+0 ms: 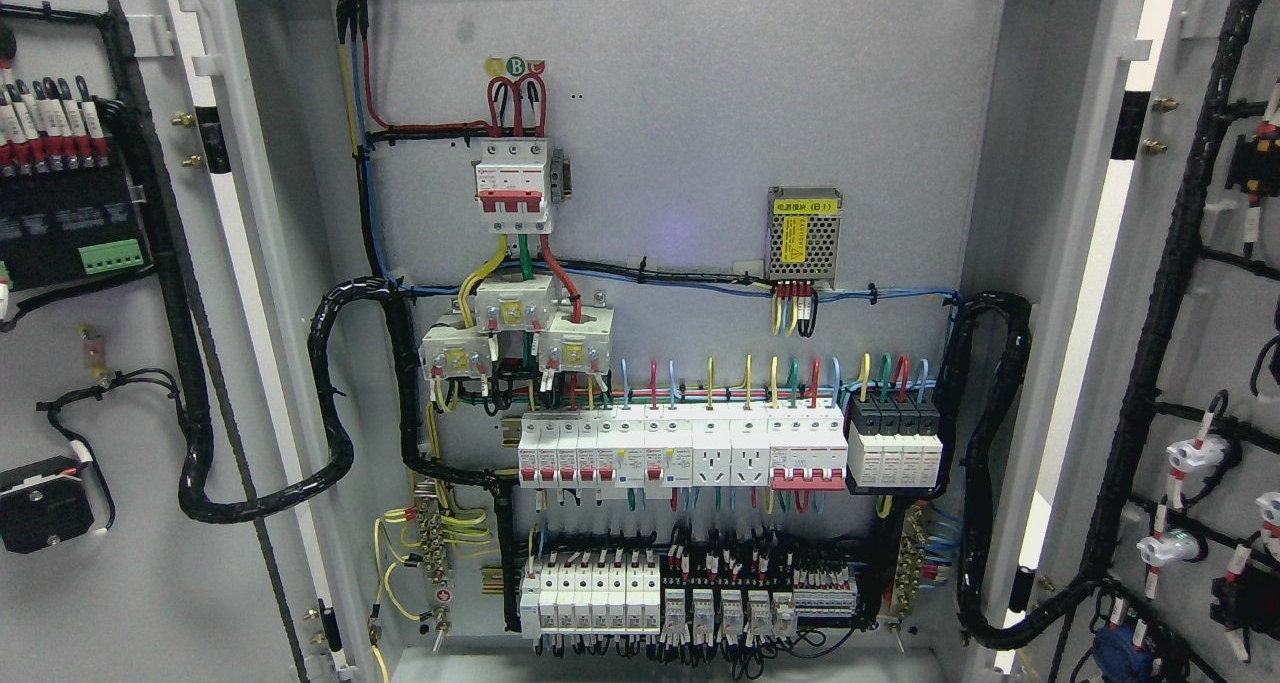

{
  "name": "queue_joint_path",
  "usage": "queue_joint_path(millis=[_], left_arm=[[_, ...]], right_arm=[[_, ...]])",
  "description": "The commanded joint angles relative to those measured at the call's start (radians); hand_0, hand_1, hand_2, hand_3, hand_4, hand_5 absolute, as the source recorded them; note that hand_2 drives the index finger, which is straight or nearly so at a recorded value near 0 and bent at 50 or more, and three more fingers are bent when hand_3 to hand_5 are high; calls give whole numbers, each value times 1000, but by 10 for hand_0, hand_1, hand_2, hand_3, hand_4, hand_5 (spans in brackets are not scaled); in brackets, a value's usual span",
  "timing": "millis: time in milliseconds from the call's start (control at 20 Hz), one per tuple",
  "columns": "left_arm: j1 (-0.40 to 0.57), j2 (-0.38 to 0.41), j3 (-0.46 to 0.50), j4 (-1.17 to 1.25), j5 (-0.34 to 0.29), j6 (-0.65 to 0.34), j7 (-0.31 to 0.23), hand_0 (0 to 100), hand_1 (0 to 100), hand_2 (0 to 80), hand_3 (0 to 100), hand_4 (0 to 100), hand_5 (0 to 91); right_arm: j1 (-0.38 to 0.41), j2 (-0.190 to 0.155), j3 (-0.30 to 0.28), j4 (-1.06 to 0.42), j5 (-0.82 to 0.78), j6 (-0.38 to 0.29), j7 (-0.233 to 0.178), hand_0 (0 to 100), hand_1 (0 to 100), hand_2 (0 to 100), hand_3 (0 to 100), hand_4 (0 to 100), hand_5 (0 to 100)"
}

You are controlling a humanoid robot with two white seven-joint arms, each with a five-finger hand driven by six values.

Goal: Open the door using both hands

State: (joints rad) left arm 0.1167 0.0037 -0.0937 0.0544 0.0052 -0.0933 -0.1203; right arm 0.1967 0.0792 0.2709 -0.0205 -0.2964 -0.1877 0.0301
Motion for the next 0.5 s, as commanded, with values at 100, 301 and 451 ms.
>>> queue_joint_path(millis=[100, 301, 451], left_arm=[[-2, -36, -4, 25, 29, -2, -1, 0, 0, 0, 0, 31, 0], [-2, -36, -4, 6, 29, -3, -1, 0, 0, 0, 0, 30, 0], [-2, -36, -6, -1, 29, -2, -1, 0, 0, 0, 0, 30, 0]], right_arm=[[-10, 31, -12, 54, 45, 8, -6, 107, 0, 0, 0, 0, 0], [-10, 31, -10, 54, 45, 10, -6, 107, 0, 0, 0, 0, 0], [-11, 31, -10, 53, 45, 10, -6, 107, 0, 0, 0, 0, 0]])
